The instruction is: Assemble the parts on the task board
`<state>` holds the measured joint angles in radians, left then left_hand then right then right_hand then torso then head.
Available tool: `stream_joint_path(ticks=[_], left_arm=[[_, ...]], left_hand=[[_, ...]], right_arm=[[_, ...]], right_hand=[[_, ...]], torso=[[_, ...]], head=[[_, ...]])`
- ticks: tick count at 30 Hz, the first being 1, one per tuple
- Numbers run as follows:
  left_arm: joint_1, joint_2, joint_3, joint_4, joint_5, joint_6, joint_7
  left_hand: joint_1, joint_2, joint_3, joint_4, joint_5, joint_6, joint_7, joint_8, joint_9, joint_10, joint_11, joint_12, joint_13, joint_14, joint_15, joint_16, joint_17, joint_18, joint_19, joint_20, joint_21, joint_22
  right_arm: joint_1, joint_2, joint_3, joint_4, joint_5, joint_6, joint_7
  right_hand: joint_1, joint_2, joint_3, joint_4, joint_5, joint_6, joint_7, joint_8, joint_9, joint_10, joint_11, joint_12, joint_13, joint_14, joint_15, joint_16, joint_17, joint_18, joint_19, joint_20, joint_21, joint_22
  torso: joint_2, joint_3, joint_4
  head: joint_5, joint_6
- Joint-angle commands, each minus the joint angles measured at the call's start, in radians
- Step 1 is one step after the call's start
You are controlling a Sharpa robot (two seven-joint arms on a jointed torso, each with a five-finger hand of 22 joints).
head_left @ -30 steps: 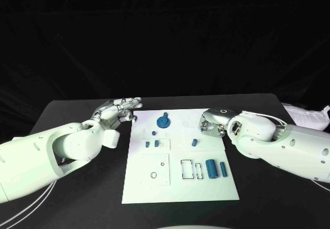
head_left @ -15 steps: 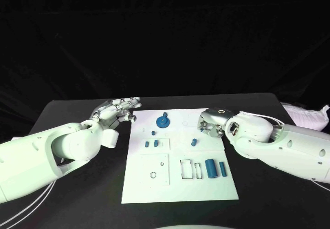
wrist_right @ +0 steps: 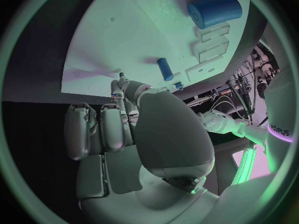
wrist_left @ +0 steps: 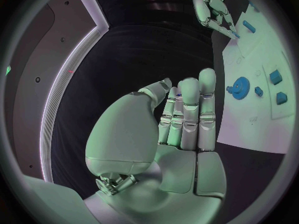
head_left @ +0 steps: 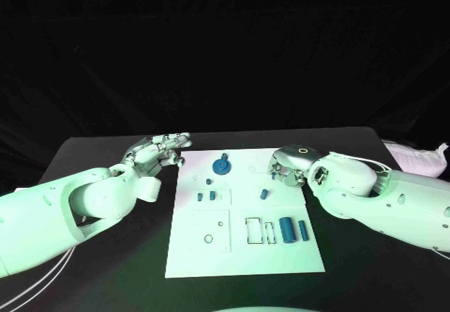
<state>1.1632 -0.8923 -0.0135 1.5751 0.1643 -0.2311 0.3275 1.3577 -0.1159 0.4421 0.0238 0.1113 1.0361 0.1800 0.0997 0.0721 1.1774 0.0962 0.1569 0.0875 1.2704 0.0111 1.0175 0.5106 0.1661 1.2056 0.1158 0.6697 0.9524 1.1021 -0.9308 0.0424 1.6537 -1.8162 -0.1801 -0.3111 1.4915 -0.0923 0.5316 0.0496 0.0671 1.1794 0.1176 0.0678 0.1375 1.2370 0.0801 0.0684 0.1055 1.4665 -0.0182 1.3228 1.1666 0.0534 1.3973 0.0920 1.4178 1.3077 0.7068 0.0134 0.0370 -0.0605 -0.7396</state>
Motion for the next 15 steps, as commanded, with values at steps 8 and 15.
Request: stream_joint_path(ticks=[8,15], left_arm=[[0.000,0.001,0.000,-0.001,-0.001,0.018,0.006],[0.000,0.004,0.000,-0.001,-0.001,0.020,0.006]], left_hand=[[0.009,-0.001,-0.003,-0.002,-0.002,0.000,-0.005,0.004,-0.002,-0.008,0.001,0.007,0.001,-0.008,0.001,-0.006,-0.002,0.011,-0.008,-0.001,-0.009,-0.003],[0.009,-0.002,-0.004,-0.003,-0.002,-0.002,-0.004,0.004,-0.002,-0.010,0.002,0.007,0.001,-0.008,0.001,-0.006,-0.004,0.011,-0.009,-0.001,-0.010,-0.005]], right_arm=[[0.006,-0.020,0.003,0.071,0.008,-0.040,-0.011],[0.001,-0.001,0.004,0.142,0.024,-0.063,0.003]], right_hand=[[-0.018,-0.003,0.007,-0.001,-0.008,0.004,0.007,0.003,0.003,0.025,-0.019,-0.003,-0.001,0.036,0.002,0.007,0.002,0.004,0.007,0.000,0.006,0.047],[-0.025,-0.005,0.007,-0.002,-0.011,0.004,0.008,0.003,0.004,0.024,-0.018,-0.003,-0.003,0.036,0.002,0.007,0.002,0.004,0.008,0.000,0.007,0.048]], torso=[[0.002,0.0017,0.0008],[0.002,0.0005,0.0026]], head=[[0.001,0.002],[0.010,-0.003]])
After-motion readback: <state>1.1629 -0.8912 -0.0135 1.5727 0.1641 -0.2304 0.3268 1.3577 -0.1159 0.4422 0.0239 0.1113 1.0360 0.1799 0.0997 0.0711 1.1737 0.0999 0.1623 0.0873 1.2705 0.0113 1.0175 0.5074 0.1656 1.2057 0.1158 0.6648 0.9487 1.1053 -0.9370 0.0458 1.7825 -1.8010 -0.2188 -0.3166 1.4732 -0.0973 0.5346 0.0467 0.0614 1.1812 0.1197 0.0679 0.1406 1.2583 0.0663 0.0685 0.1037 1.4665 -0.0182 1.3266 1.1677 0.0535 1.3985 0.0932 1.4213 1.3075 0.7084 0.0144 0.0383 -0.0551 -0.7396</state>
